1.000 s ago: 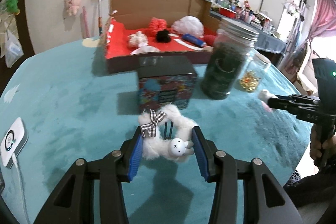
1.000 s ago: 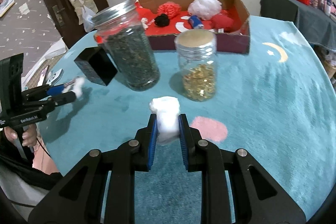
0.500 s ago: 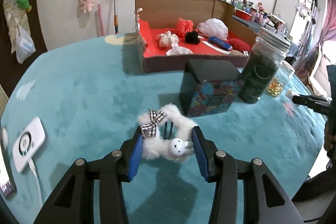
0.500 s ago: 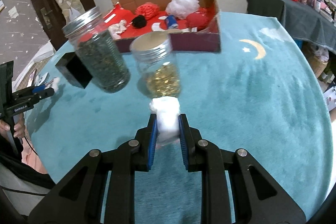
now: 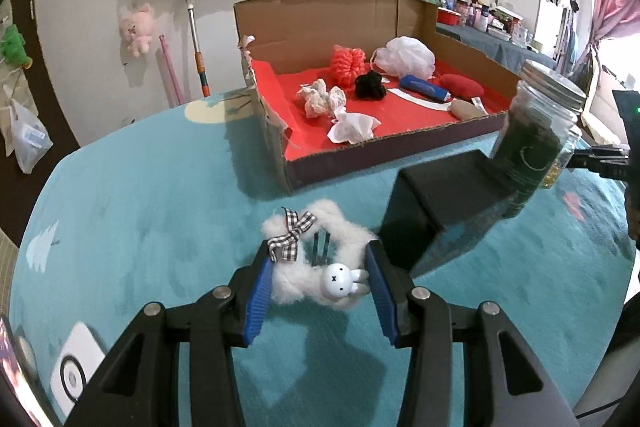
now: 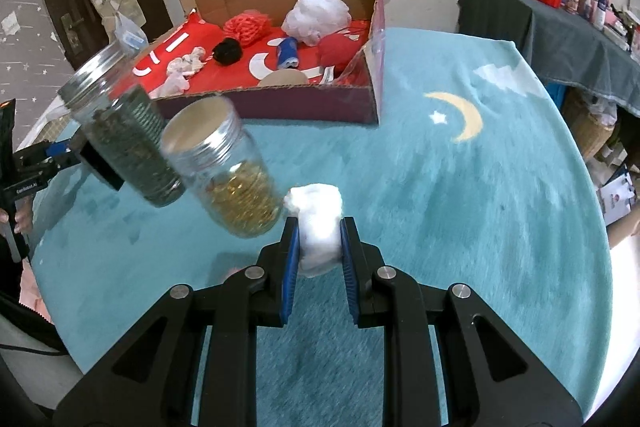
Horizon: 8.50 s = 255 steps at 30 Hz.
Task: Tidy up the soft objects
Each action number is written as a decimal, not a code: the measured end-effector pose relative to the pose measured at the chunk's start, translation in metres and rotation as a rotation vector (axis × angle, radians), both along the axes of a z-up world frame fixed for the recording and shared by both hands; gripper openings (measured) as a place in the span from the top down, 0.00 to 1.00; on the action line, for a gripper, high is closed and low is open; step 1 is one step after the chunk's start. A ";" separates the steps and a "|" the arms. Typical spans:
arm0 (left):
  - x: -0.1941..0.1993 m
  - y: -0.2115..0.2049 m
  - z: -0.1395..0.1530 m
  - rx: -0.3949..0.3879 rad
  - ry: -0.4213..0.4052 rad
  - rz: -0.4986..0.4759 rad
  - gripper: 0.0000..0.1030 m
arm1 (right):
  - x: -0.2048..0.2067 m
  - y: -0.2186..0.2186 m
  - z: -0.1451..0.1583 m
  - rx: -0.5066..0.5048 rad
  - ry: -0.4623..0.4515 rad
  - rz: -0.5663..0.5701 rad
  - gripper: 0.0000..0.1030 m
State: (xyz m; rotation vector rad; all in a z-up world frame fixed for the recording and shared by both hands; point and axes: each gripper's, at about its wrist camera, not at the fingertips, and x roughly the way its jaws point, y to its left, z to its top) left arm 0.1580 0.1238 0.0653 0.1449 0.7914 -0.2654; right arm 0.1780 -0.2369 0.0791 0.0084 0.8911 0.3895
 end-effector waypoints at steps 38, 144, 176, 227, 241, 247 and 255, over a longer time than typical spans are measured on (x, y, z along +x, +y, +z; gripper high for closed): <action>0.117 -0.085 0.054 -0.013 0.095 -0.276 0.54 | 0.131 0.080 0.060 0.048 -0.002 0.379 0.81; 0.144 -0.093 0.013 -0.054 0.335 0.206 0.01 | 0.140 0.105 0.029 -0.136 0.247 -0.100 0.23; 0.142 -0.092 0.012 -0.033 0.332 0.223 0.01 | 0.137 0.102 0.028 -0.155 0.234 -0.104 0.23; 0.142 -0.092 0.010 -0.031 0.328 0.232 0.01 | 0.137 0.105 0.028 -0.169 0.229 -0.102 0.23; 0.142 -0.089 0.012 -0.057 0.320 0.228 0.01 | 0.138 0.106 0.029 -0.166 0.230 -0.095 0.23; 0.131 -0.079 0.031 -0.093 0.267 0.255 0.01 | 0.134 0.099 0.043 -0.134 0.196 -0.098 0.23; 0.073 -0.077 0.089 -0.122 0.074 0.240 0.00 | 0.103 0.078 0.092 -0.077 0.064 -0.122 0.23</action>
